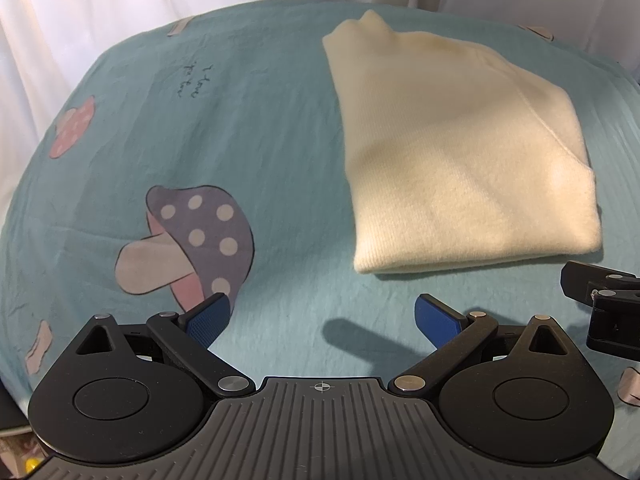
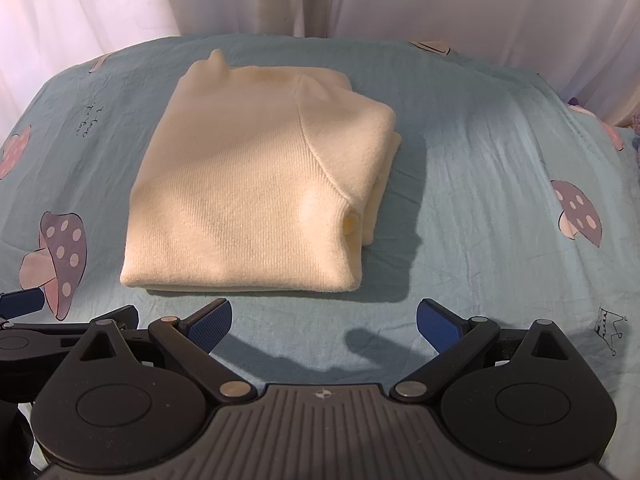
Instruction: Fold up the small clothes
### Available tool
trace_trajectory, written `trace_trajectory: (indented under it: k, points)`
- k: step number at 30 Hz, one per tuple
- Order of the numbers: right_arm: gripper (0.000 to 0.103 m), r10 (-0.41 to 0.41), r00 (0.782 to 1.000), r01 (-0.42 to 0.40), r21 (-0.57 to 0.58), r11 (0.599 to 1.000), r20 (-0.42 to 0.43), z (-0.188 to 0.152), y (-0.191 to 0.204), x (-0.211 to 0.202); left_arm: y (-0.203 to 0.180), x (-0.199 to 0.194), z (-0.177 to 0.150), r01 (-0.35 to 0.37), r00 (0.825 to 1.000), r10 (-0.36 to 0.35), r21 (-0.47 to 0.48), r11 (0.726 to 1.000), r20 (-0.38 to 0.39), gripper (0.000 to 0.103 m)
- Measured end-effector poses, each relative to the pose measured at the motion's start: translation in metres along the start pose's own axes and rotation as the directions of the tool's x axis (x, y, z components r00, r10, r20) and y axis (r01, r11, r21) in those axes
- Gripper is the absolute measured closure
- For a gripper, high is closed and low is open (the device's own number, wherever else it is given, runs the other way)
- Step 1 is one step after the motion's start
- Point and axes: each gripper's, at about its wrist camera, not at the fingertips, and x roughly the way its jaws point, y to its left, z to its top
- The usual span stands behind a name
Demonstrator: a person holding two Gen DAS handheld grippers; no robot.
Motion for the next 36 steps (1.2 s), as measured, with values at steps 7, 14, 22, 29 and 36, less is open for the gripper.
trace_trajectory:
  k: [7, 14, 22, 29, 36]
  points:
    - [0.004, 0.004, 1.000, -0.004, 0.005, 1.000, -0.004, 0.0013, -0.0032, -0.0004, 0.0005, 0.0005, -0.0012, 0.005, 1.000, -0.005, -0.001, 1.000, -0.005, 0.001]
    - [0.004, -0.007, 1.000, 0.007, -0.006, 1.000, 0.006, 0.0008, -0.0003, -0.0024, 0.0003, -0.0003, -0.0016, 0.006, 1.000, -0.006, 0.000, 1.000, -0.006, 0.001]
    - [0.004, -0.012, 1.000, 0.012, -0.012, 1.000, 0.011, 0.0016, 0.0001, -0.0034, 0.0005, 0.0006, -0.0002, 0.007, 1.000, -0.007, -0.002, 1.000, -0.008, 0.001]
    - [0.004, -0.013, 1.000, 0.013, -0.016, 1.000, 0.010, 0.0031, -0.0009, -0.0029, -0.0009, 0.0005, -0.0001, 0.006, 1.000, -0.006, -0.002, 1.000, -0.009, 0.001]
    - [0.004, -0.018, 1.000, 0.018, -0.017, 1.000, 0.013, 0.0045, -0.0003, -0.0021, -0.0018, 0.0010, 0.0010, 0.003, 1.000, -0.003, -0.002, 1.000, -0.011, 0.001]
